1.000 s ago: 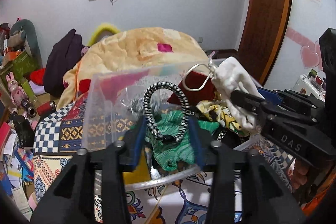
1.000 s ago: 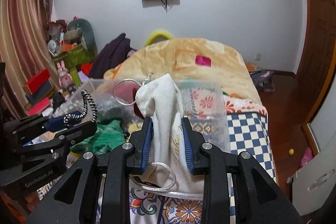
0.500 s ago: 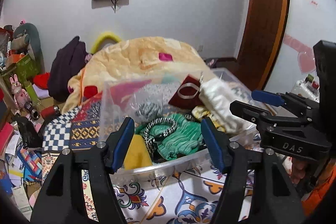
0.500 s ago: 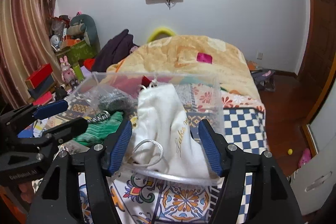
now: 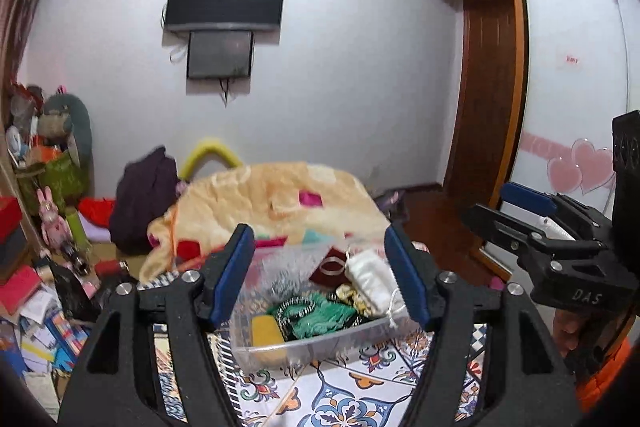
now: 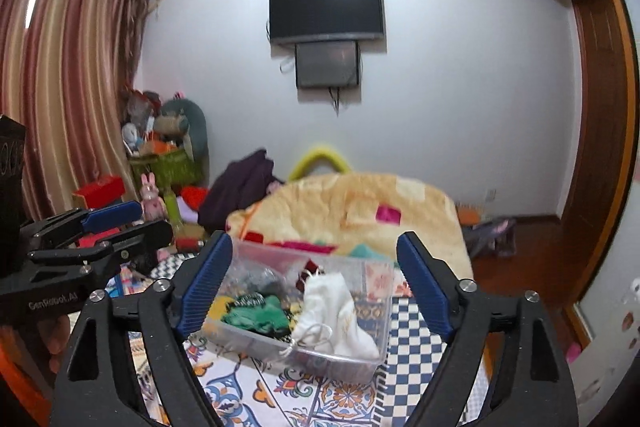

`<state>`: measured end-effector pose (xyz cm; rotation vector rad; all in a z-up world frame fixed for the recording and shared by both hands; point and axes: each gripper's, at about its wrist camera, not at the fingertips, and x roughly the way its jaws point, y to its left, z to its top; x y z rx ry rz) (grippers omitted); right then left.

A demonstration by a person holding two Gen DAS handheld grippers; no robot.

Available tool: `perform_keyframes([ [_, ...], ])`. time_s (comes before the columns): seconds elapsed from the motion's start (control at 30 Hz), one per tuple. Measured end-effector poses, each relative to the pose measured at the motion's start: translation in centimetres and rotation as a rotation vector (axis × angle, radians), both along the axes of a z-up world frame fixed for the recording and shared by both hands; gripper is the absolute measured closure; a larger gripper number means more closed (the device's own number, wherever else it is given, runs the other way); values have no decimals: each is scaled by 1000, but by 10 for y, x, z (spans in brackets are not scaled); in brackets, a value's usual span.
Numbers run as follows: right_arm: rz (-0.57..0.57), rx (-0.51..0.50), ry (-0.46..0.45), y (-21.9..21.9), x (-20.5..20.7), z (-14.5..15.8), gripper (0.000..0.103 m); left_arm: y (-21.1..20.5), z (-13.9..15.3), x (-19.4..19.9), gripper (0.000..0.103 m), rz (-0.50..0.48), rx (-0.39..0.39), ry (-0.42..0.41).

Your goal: Organize soft objects

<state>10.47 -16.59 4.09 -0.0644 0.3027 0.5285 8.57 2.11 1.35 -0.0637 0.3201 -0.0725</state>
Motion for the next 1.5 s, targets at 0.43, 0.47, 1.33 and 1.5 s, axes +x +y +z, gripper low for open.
perform_keyframes([
  [0.43, 0, 57, -86, -9, -33, 15, 2, -5, 31, -49, 2, 32, 3, -118],
  [0.47, -3, 64, -95, -10, -34, 15, 0, -5, 31, -49, 1, 30, 2, -117],
  [1.33, -29, 63, -122, -12, -47, 11, 0, -6, 25, -50, 0, 43, 14, -118],
  [1.5, -34, 55, -129, -11, -50, 11, 0, -6, 24, -50, 0, 40, 14, -113],
])
